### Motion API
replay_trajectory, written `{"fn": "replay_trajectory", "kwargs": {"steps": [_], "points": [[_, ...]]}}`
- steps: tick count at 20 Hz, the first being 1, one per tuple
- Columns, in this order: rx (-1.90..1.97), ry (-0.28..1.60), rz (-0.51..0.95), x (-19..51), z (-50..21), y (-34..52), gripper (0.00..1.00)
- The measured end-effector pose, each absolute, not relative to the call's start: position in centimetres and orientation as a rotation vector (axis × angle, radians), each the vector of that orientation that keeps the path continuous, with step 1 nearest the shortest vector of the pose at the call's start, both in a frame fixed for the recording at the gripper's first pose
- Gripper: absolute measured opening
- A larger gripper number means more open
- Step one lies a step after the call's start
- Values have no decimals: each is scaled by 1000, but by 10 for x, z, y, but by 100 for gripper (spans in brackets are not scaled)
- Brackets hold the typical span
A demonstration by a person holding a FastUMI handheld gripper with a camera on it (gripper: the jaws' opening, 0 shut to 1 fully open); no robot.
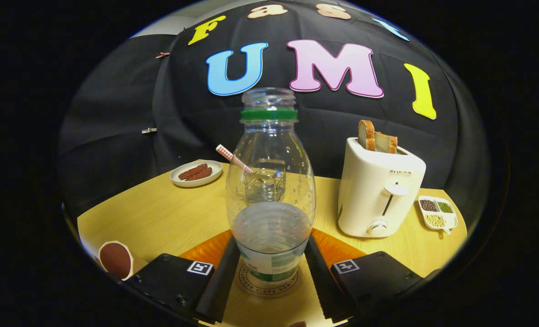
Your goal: Take the bottle from table, then pour the juice into the cup, finally place the bottle on the coaster
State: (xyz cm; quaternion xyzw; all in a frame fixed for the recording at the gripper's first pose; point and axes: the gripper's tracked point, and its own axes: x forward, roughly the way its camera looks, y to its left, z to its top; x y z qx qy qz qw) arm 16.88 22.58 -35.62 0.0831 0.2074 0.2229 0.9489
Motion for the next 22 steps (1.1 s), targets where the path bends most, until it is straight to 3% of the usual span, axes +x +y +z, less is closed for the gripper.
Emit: {"fn": "replay_trajectory", "kwargs": {"steps": [3,6,13,22], "points": [[156,432,459,164,-359,227,83],[160,443,457,161,-359,227,100],[139,440,447,138,-343,210,100],[147,384,407,74,-257,159,100]]}}
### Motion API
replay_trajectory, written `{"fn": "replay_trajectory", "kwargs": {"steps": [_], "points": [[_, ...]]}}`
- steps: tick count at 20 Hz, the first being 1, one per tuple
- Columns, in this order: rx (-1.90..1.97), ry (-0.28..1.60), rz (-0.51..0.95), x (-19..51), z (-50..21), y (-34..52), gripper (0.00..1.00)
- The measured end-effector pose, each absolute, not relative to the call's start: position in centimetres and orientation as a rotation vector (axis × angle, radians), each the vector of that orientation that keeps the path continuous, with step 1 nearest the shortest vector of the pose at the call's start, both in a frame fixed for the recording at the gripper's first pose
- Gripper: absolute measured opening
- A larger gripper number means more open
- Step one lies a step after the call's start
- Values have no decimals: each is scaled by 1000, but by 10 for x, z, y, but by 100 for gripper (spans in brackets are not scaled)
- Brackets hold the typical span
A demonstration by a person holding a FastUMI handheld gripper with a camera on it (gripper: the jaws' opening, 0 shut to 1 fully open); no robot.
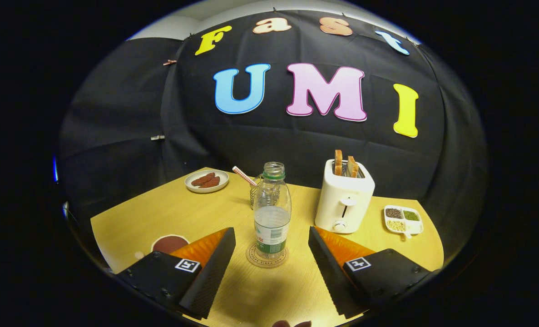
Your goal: Take the bottle from table, then pour the juice into the cup, finally place the bottle on the coaster
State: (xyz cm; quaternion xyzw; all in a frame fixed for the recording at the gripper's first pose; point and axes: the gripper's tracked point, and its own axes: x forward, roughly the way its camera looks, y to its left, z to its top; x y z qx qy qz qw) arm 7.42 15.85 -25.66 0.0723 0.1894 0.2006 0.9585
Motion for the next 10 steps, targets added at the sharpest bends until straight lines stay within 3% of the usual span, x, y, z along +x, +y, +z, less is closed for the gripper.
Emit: {"fn": "replay_trajectory", "kwargs": {"steps": [10], "points": [[130,324,347,7,-164,104,99]]}}
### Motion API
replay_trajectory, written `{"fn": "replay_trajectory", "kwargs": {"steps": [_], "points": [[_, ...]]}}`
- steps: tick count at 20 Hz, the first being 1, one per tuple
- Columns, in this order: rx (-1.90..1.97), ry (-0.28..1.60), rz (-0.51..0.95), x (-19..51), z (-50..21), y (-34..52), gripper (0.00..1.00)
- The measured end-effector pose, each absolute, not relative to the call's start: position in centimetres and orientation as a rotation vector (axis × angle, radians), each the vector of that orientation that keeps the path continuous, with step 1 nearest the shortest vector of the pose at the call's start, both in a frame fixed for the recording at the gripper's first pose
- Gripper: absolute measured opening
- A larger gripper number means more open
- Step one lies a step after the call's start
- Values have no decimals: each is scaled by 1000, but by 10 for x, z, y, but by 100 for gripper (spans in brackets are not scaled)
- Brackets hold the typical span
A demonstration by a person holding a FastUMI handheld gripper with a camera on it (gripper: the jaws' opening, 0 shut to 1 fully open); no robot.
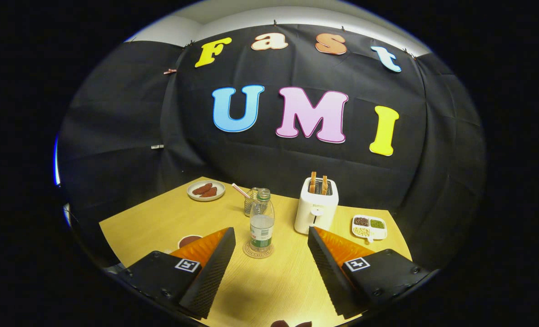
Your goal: Take the bottle from table, then pour the juice into the cup, finally place the bottle on the coaster
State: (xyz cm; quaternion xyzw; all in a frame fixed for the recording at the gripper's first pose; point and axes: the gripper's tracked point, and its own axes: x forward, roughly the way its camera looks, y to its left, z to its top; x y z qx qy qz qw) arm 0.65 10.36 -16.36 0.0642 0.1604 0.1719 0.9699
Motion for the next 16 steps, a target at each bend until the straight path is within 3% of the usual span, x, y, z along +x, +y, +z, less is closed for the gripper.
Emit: {"fn": "replay_trajectory", "kwargs": {"steps": [16], "points": [[91,231,222,-13,-111,51,98]]}}
